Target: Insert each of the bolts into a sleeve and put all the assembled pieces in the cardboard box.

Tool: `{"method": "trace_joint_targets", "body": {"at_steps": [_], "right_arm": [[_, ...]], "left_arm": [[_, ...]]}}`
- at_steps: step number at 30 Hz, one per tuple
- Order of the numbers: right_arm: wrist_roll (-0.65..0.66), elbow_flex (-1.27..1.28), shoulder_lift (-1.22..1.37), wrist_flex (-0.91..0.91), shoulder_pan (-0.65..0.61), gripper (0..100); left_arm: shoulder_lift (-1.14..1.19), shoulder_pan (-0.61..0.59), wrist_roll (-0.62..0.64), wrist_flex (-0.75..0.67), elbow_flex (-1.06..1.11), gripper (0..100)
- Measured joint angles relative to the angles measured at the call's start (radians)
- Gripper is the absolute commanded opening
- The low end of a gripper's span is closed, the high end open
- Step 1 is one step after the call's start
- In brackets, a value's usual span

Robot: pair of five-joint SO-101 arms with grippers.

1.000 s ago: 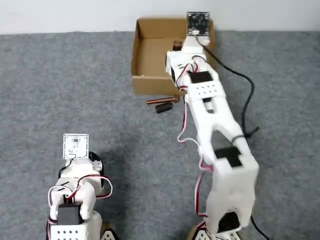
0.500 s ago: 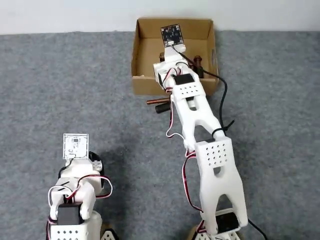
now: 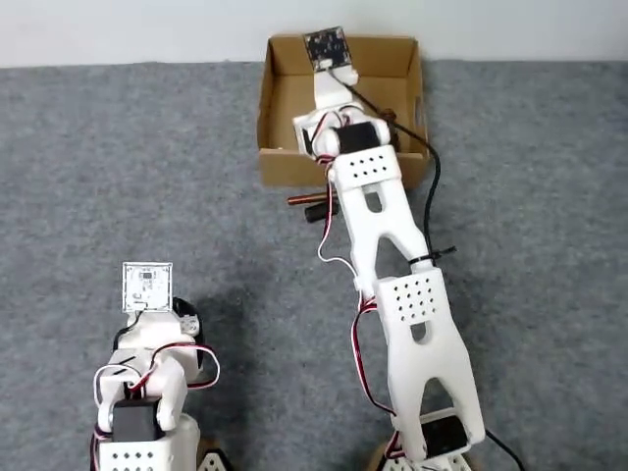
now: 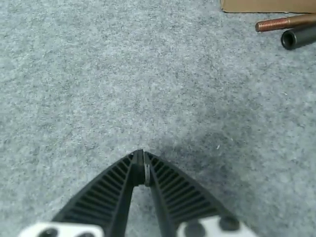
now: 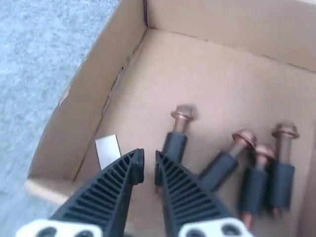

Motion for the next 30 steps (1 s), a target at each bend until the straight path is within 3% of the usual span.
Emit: {"method": "trace_joint_targets", "body": {"at_steps": [6, 14, 20, 24, 27, 30], "right_arm": [[0.0, -0.221, 0.002, 0.279, -0.005, 0.8], [-0.135, -0.288, 0.002, 0.583, -0.035, 0.9], [-0.158, -0.288, 0.002, 0.601, -0.052, 1.5], [-0.167, -0.218, 0.0, 0.601, -0.074, 13.0], [-0.242, -0.176, 0.0, 0.601, -0.078, 21.1], [-0.336, -0.176, 0.0, 0.601, -0.083, 20.8]], "left_arm": [[0.0, 0.0, 0.0, 0.0, 0.0, 1], [0.0, 0.0, 0.0, 0.0, 0.0, 1], [0.0, 0.0, 0.0, 0.0, 0.0, 1], [0.0, 0.0, 0.0, 0.0, 0.0, 1], [0.0, 0.0, 0.0, 0.0, 0.0, 1], [0.0, 0.0, 0.0, 0.0, 0.0, 1]]}}
